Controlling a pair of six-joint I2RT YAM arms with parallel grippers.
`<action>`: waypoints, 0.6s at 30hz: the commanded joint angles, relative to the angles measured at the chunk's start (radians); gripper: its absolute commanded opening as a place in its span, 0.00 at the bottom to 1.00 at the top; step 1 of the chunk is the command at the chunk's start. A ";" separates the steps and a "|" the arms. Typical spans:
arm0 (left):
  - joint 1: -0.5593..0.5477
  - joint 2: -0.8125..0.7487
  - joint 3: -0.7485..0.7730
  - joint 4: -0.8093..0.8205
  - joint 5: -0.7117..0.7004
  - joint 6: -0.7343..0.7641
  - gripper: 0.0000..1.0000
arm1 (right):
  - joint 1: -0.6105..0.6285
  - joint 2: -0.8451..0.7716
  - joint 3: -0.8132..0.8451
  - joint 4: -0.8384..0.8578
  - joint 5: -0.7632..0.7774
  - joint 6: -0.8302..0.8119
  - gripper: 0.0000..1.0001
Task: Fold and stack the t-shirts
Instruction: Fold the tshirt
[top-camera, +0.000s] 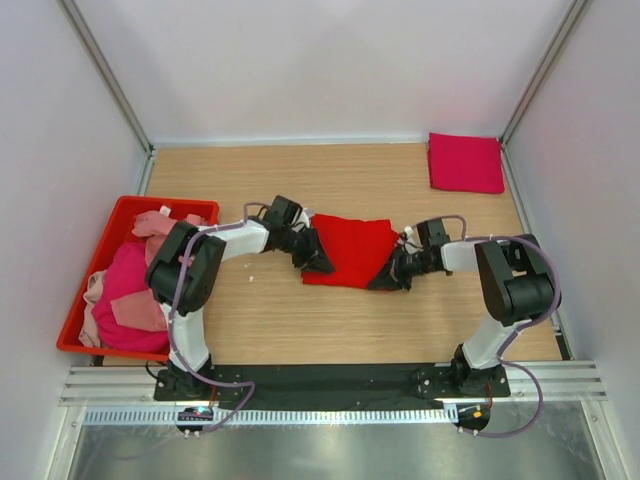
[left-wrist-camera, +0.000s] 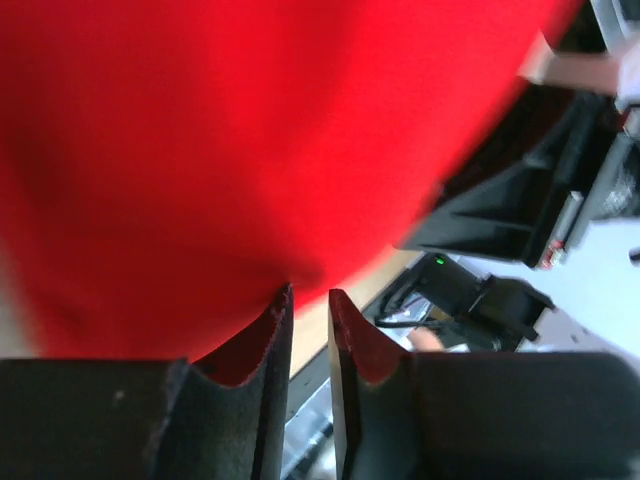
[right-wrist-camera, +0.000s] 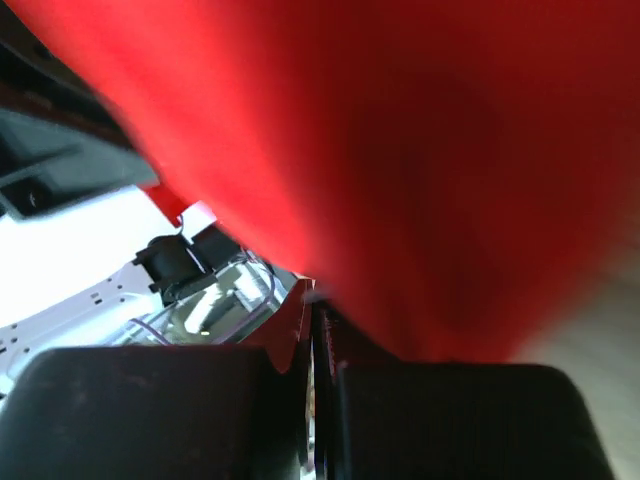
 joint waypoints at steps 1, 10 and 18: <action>0.028 0.057 -0.074 0.049 -0.010 -0.089 0.21 | -0.027 0.019 -0.097 0.154 -0.020 0.056 0.01; 0.047 -0.047 -0.056 -0.208 -0.041 0.062 0.25 | -0.036 -0.009 0.136 -0.203 0.037 -0.142 0.01; 0.037 -0.174 0.070 -0.336 -0.107 0.119 0.45 | -0.036 -0.063 0.227 -0.343 0.108 -0.182 0.02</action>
